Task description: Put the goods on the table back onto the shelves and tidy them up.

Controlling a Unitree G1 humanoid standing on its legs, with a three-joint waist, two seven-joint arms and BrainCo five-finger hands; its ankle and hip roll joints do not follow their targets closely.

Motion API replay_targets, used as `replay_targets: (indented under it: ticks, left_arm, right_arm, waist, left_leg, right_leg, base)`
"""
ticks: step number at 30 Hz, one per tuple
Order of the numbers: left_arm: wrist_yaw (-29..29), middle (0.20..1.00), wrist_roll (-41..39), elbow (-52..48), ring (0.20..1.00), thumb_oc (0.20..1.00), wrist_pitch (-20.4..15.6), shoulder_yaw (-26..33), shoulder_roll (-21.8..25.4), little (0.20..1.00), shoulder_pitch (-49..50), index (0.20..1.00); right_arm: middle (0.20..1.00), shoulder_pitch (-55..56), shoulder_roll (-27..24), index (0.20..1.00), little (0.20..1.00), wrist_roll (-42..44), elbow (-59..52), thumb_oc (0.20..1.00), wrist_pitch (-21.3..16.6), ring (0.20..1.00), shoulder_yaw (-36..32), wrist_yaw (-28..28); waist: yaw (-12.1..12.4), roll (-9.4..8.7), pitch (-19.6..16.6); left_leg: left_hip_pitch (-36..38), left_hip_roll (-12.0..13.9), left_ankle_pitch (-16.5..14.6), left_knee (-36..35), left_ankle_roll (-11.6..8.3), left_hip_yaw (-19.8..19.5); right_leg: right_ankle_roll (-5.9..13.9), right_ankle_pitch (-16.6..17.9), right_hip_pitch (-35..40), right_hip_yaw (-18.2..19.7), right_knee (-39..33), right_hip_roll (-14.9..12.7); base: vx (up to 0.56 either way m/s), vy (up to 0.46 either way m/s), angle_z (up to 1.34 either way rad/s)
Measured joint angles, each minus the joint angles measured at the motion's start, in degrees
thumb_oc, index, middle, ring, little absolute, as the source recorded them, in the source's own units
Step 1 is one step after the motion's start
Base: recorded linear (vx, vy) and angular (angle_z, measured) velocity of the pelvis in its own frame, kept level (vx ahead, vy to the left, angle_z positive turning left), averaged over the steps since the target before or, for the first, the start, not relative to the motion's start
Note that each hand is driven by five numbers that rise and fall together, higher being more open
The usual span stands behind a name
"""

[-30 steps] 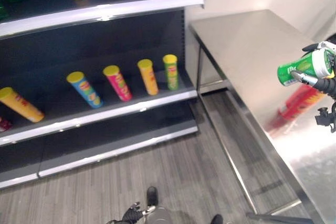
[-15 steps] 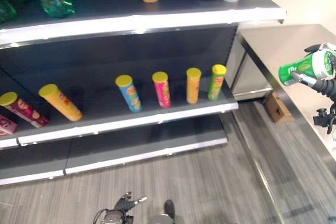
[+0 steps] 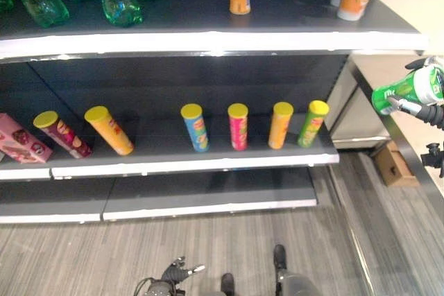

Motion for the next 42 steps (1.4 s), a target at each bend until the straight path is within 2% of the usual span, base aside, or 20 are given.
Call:
replay_targets:
  ticks: [1, 3, 6, 9, 10, 13, 17, 19, 20, 22, 23, 24, 26, 27, 31, 42]
  left_arm:
    - [-0.09, 1.000, 0.00, -0.40, 1.000, 1.000, 0.01, 0.21, -0.36, 1.000, 1.17, 1.000]
    - [-0.15, 1.000, 0.00, -0.69, 1.000, 1.000, 0.00, 0.48, -1.30, 1.000, 1.77, 1.000]
    - [-0.30, 1.000, -0.04, -1.06, 1.000, 1.000, 0.01, 0.57, -2.70, 1.000, 2.15, 1.000]
    - [-0.91, 1.000, -0.10, -2.14, 1.000, 1.000, -0.01, 0.01, -2.94, 1.000, 2.19, 1.000]
    - [-1.00, 1.000, -0.18, -2.43, 1.000, 1.000, -0.02, -0.03, -3.07, 1.000, 2.67, 1.000]
    - [-1.06, 1.000, -0.33, -2.67, 1.000, 1.000, 0.06, -0.78, -3.29, 1.000, 3.08, 1.000]
    - [-0.92, 1.000, -1.16, -2.48, 1.000, 1.000, 0.13, -0.70, -2.80, 1.000, 3.79, 1.000]
    - [-0.86, 1.000, -1.21, -1.36, 1.000, 1.000, 0.36, -0.71, -2.60, 1.000, 4.12, 1.000]
    - [-0.64, 1.000, -1.22, -1.38, 1.000, 1.000, 0.46, -0.67, -2.22, 1.000, 4.55, 1.000]
    - [0.18, 1.000, -3.13, -0.99, 1.000, 1.000, 0.45, -0.58, -2.06, 1.000, 5.55, 1.000]
    - [1.00, 1.000, -3.51, -0.60, 1.000, 1.000, 0.40, -0.53, -1.94, 1.000, 4.90, 1.000]
    - [1.04, 1.000, -3.51, -0.45, 1.000, 1.000, 0.38, -0.54, -1.94, 1.000, 5.06, 1.000]
    - [1.14, 1.000, -3.52, 1.19, 1.000, 1.000, 0.25, -0.59, -1.97, 1.000, 4.94, 1.000]
    - [1.17, 1.000, -3.53, 2.69, 1.000, 1.000, 0.43, -0.60, -2.09, 1.000, 4.30, 1.000]
    - [1.36, 1.000, -5.25, 3.85, 1.000, 1.000, 0.39, -0.56, -1.89, 1.000, 4.51, 1.000]
    - [1.22, 1.000, -5.77, 2.90, 1.000, 1.000, 0.36, -0.60, -1.70, 1.000, 5.02, 1.000]
  right_arm:
    - [0.200, -1.60, -0.12, 0.200, 0.200, 0.78, 0.07, 0.200, -0.15, 0.200, 0.28, 0.73]
    - [0.200, -3.44, -1.44, 0.200, 0.200, 0.93, 0.08, 0.200, -0.66, 0.200, 0.25, 0.67]
    - [0.200, -8.89, -4.09, 0.200, 0.200, 3.20, 2.44, 0.200, -0.58, 0.200, 3.97, 1.23]
    - [0.200, -14.53, -7.49, 0.200, 0.200, 3.19, 3.54, 0.200, -0.61, 0.200, 9.38, 2.12]
    - [0.200, -17.03, -8.44, 0.200, 0.200, 3.19, 4.05, 0.200, -0.80, 0.200, 12.03, 2.73]
    - [0.200, -22.88, -9.79, 0.200, 0.200, 3.19, 8.82, 0.200, -0.60, 0.200, 19.39, 3.34]
    - [0.200, -29.29, -10.81, 0.200, 0.200, 3.26, 13.32, 0.200, -0.46, 0.200, 25.17, 4.02]
    - [0.200, -35.00, -12.62, 0.200, 0.200, 3.36, 17.76, 0.200, -0.29, 0.200, 31.08, 4.73]
    - [0.200, -36.62, -13.18, 0.200, 0.200, 4.46, 19.24, 0.200, -0.23, 0.200, 31.85, 5.04]
    - [0.200, -45.19, -13.10, 0.200, 0.200, 4.88, 27.44, 0.200, -0.20, 0.200, 39.51, 4.95]
    - [0.200, -48.60, -13.12, 0.200, 0.200, 4.89, 34.94, 0.200, 0.49, 0.200, 41.63, 4.89]
    - [0.200, -49.01, -13.12, 0.200, 0.200, 4.89, 35.59, 0.200, 0.62, 0.200, 41.68, 4.84]
    - [0.200, -50.82, -12.78, 0.200, 0.200, 4.88, 38.05, 0.200, 0.43, 0.200, 43.53, 4.60]
    - [0.200, -52.86, -13.10, 0.200, 0.200, 4.83, 40.43, 0.200, 0.68, 0.200, 46.66, 4.43]
    - [0.200, -53.34, -11.98, 0.200, 0.200, 4.97, 45.56, 0.200, 1.87, 0.200, 47.49, 4.28]
    - [0.200, -53.27, -11.24, 0.200, 0.200, 7.16, 45.60, 0.200, 2.31, 0.200, 48.07, 5.59]
  waist:
    - [0.64, 0.78, -0.24]
    - [1.08, 1.76, -0.82]
    - [0.96, 2.70, -1.29]
    - [1.66, 2.99, -1.58]
    - [2.68, 3.28, -1.64]
    - [4.17, 3.40, -1.80]
    - [6.41, 3.31, -1.89]
    - [7.12, 3.30, -1.92]
    - [7.73, 3.07, -2.05]
    - [8.29, 2.82, -2.25]
    - [9.93, 2.20, -2.69]
    - [10.64, 2.15, -2.68]
    - [10.40, 2.17, -2.84]
    - [10.00, 2.21, -2.93]
    - [10.85, 1.92, -2.99]
    - [10.43, 1.89, -2.96]
  left_leg:
    - [1.13, 1.34, -0.86, -0.01, -1.21, -0.07]
    - [2.17, 2.49, -1.40, 0.01, -2.59, -0.09]
    - [2.36, 3.81, -1.79, 0.01, -3.19, -1.62]
    - [2.29, 4.29, -1.71, 0.08, -3.35, -3.43]
    - [2.10, 4.44, -1.39, 0.36, -3.73, -4.27]
    - [1.96, 4.27, -1.37, 0.66, -3.92, -6.89]
    - [0.93, 4.22, -1.65, 0.77, -4.29, -9.16]
    - [0.91, 4.28, -1.60, 0.90, -4.28, -9.41]
    - [0.44, 4.32, -1.02, 0.94, -4.19, -9.47]
    - [0.10, 3.94, -0.79, 1.29, -4.43, -10.16]
    - [-0.12, 3.80, -0.69, 1.57, -4.53, -11.25]
    - [-0.20, 3.74, -0.69, 1.57, -4.54, -11.33]
    - [-1.09, 3.21, -0.60, 1.75, -4.80, -12.82]
    - [-1.37, 3.23, -0.64, 1.71, -5.08, -13.63]
    - [-2.07, 3.20, -0.22, 1.67, -4.87, -14.16]
    - [-2.06, 2.91, 0.24, 1.44, -5.16, -14.22]
  right_leg:
    - [-1.28, -0.29, 1.49, -0.81, -0.01, 1.14]
    - [-2.26, -1.07, 2.61, -1.23, -0.02, 2.68]
    - [-3.30, -1.82, 3.76, -3.41, -0.01, 3.36]
    - [-3.72, -2.45, 4.41, -5.22, -0.01, 3.61]
    - [-3.74, -2.61, 4.81, -6.06, 0.23, 3.64]
    - [-3.79, -3.28, 6.13, -8.61, -0.03, 3.19]
    - [-3.86, -3.72, 6.62, -11.14, 0.23, 2.87]
    - [-3.87, -4.07, 7.15, -12.30, 0.22, 2.62]
    - [-3.88, -4.20, 7.20, -13.03, 0.23, 2.46]
    - [-3.76, -4.28, 7.48, -13.79, 0.23, 2.22]
    - [-3.80, -4.55, 7.94, -15.02, 0.23, 1.89]
    - [-3.79, -4.55, 7.91, -15.08, 0.24, 1.85]
    - [-3.71, -4.65, 8.05, -16.61, 0.23, 1.62]
    - [-3.53, -4.81, 8.16, -17.52, 0.24, 1.22]
    - [-3.44, -5.13, 8.21, -18.89, 0.24, 0.99]
    - [-3.06, -5.39, 8.15, -19.32, 0.18, 0.57]
  base:
    - [0.10, -0.085, 0.01]
    - [0.11, -0.159, 0.05]
    - [0.08, -0.155, 0.24]
    - [0.04, -0.121, 0.34]
    - [0.05, -0.166, 0.34]
    - [0.03, -0.123, 0.45]
    - [0.03, -0.099, 0.37]
    - [0.03, -0.067, 0.39]
    - [0.05, -0.108, 0.28]
    - [0.04, -0.088, 0.31]
    - [0.05, -0.085, 0.32]
    - [0.05, -0.079, 0.34]
    - [0.04, -0.049, 0.33]
    - [0.01, -0.017, 0.49]
    - [0.04, -0.017, 0.21]
    - [0.01, 0.002, 0.01]
